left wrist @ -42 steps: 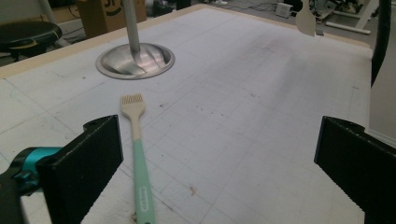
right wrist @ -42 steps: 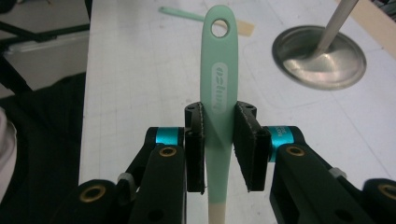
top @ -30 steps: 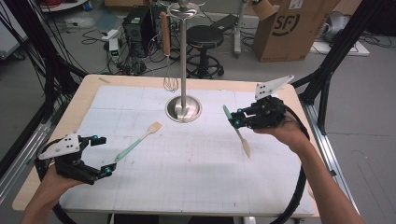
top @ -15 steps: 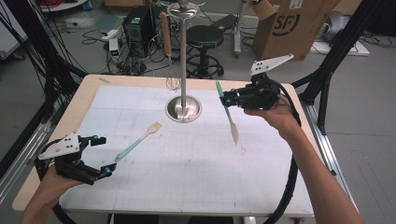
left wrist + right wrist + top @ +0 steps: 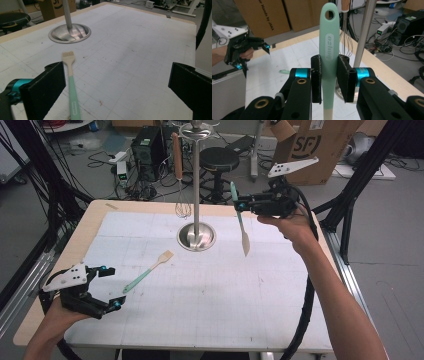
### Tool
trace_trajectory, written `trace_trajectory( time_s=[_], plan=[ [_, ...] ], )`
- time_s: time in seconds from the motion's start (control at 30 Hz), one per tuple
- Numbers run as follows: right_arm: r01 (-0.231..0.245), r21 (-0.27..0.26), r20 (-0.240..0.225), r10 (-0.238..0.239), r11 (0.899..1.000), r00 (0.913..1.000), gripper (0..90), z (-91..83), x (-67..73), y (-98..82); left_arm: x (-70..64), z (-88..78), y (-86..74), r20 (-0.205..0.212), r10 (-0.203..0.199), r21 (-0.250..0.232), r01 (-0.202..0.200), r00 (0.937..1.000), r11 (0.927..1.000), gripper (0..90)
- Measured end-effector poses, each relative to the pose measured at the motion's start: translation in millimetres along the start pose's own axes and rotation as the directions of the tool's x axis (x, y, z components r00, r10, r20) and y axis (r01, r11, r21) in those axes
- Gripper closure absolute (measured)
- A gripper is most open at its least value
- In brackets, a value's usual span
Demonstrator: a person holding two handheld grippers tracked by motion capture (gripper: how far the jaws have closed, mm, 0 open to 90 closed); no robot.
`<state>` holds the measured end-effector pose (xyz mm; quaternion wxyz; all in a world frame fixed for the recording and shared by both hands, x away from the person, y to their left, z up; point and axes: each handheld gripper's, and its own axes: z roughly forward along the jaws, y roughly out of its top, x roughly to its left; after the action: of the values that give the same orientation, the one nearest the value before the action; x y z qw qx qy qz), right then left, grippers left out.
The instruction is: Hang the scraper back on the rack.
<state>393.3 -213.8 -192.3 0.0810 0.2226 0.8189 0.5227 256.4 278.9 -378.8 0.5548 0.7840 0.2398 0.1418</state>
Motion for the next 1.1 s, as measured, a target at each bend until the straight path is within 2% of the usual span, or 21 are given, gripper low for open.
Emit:
trace_trajectory(
  time_s=[0.43,0.73,1.1],
  plan=[
    [0.0,-0.016,0.026,0.001,1.0,0.9997,74.4,3.7,-11.4,21.0,0.4,-0.7,-0.1,0.003,-0.006,-0.008,0.006,1.0,0.9999,1.7],
    [-0.013,-0.019,0.04,0.014,1.0,0.9991,74.4,7.3,-21.0,28.2,-0.2,-0.5,0.0,0.005,-0.004,-0.008,0.004,1.0,1.0,1.7],
    [0.009,-0.012,0.05,-0.008,1.0,0.9987,74.4,9.0,-31.7,35.4,-0.3,0.3,0.0,0.003,-0.005,-0.006,0.005,1.0,1.0,1.7]
  ],
)
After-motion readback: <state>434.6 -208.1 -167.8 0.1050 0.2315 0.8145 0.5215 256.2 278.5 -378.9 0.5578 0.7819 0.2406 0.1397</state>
